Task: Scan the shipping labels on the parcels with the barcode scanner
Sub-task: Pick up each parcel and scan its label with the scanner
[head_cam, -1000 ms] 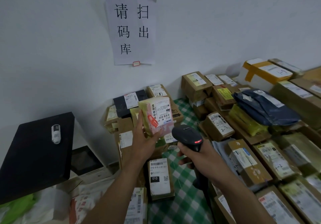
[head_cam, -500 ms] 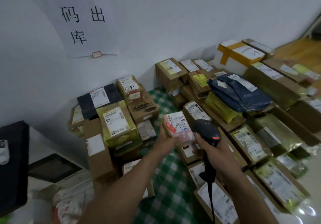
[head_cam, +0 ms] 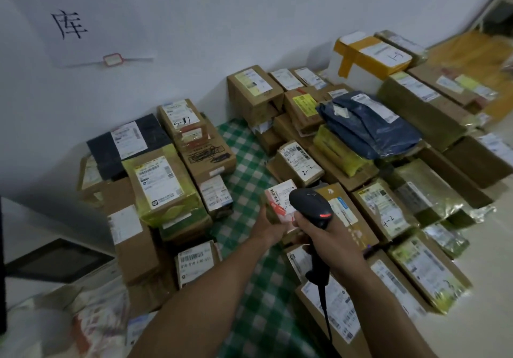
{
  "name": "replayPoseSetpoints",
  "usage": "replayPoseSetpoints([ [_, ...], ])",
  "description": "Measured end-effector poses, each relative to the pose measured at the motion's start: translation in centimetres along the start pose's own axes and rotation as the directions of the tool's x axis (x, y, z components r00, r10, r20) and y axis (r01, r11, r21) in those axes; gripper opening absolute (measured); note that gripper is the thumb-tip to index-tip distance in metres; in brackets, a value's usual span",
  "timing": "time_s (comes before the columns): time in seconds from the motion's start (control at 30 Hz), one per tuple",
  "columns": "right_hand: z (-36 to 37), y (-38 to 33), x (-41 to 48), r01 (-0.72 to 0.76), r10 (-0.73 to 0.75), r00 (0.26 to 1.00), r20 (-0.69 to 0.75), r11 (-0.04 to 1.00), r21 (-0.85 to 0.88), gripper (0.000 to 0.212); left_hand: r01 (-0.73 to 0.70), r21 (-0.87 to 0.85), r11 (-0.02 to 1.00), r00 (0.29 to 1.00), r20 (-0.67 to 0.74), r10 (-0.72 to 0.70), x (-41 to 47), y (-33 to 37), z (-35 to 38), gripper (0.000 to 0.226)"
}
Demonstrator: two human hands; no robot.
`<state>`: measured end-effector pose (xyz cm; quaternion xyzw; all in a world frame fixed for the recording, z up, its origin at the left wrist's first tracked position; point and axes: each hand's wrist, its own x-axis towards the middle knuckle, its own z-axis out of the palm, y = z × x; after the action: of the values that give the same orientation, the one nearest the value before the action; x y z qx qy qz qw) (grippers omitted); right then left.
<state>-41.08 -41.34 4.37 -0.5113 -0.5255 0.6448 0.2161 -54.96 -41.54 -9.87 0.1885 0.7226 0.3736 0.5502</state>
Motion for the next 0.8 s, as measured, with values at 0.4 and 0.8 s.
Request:
replayPoseSetpoints([
  [0.4,5.2,1.8,-1.5,0.032,-0.026,0.984,0.177,0.999,-0.033,0.029,-0.280,0.280,0.918,0.815,-0.436,0.381,-12.1,-4.8,-9.7,0.038],
  [0.8,8.2,4.3,-4.0,0.003,0.031,0.972,0.234,0.990,-0.144,0.018,-0.090,0.498,0.863,0.860,-0.398,0.320,-14.8,-11.1,-10.4,0.102],
])
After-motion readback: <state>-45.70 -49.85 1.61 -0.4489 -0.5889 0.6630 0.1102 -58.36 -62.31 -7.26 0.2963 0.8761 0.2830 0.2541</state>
